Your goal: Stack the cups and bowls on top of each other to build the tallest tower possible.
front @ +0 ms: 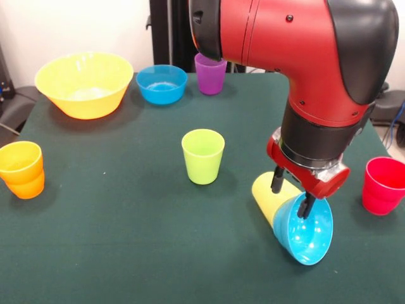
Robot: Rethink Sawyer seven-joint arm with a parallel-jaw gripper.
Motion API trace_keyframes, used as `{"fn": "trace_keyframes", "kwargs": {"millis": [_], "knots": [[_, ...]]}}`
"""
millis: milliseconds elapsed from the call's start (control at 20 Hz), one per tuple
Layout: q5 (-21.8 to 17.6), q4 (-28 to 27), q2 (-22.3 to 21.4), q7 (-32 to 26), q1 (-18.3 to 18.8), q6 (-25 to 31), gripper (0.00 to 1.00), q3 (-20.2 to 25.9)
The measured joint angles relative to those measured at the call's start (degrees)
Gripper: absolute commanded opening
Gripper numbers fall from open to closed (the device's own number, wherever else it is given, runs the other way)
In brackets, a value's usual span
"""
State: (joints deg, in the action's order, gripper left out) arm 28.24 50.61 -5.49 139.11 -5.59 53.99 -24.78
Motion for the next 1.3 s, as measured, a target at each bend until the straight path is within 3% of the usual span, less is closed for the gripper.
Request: {"fn": "trace_keyframes", "kwargs": {"millis": [1300], "knots": [[0.0, -0.1, 0.8, 0.0, 0.0, 0.2, 1.0, -1.2]]}}
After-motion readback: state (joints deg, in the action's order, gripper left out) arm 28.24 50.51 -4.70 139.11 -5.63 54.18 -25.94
